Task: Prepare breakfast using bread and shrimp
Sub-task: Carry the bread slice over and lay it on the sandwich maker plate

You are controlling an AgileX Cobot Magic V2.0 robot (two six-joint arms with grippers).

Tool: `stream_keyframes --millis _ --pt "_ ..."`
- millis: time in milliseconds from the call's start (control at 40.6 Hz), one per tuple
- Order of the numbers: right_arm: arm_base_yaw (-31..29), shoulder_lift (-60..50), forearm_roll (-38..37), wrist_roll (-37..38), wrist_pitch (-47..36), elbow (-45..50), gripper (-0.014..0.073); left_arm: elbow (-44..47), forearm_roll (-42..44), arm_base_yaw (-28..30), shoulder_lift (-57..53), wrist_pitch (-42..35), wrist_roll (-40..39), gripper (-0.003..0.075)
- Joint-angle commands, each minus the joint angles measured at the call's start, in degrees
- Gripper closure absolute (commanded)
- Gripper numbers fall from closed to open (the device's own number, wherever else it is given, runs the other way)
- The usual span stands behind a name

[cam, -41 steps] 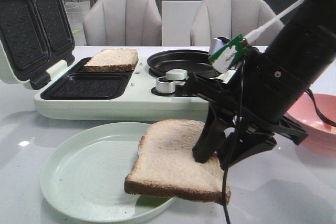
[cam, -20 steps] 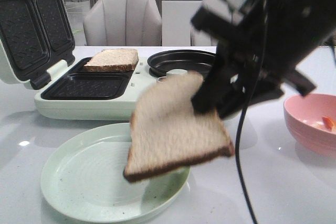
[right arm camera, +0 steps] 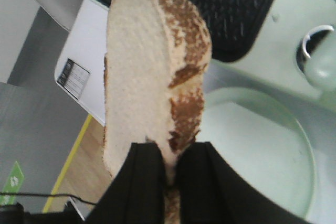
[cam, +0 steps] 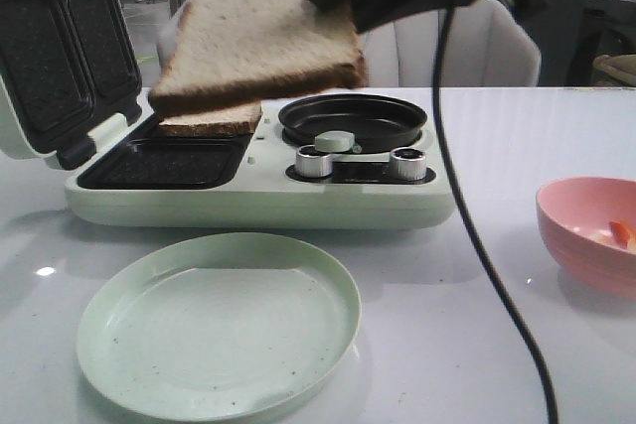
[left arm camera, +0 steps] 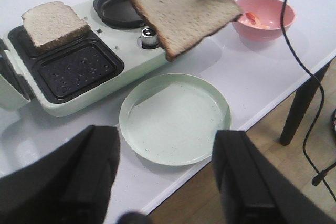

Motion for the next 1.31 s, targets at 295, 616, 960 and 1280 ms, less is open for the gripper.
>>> stream_keyframes --millis 295,616,960,1280 --pt "1.2 22.6 14.1 -6.2 -1.1 -26.2 0.0549 -1.5 -0.3 -0.5 0.5 -5.0 -0.1 0.0277" --pt "3.7 37.5 14.1 -6.1 -1.8 -39.1 0.0544 -1.5 -0.3 -0.5 0.5 -5.0 -0.1 0.0277" --pt "2.7 39.0 10.5 -6.1 -3.9 -39.5 0.009 -1.5 -0.3 -0.5 0.5 -5.0 -0.1 0.0277" --pt "-1.3 30.1 0.7 -4.9 1.2 -39.4 0.0092 -1.5 -0.3 -0.5 0.5 -5.0 -0.1 0.0277"
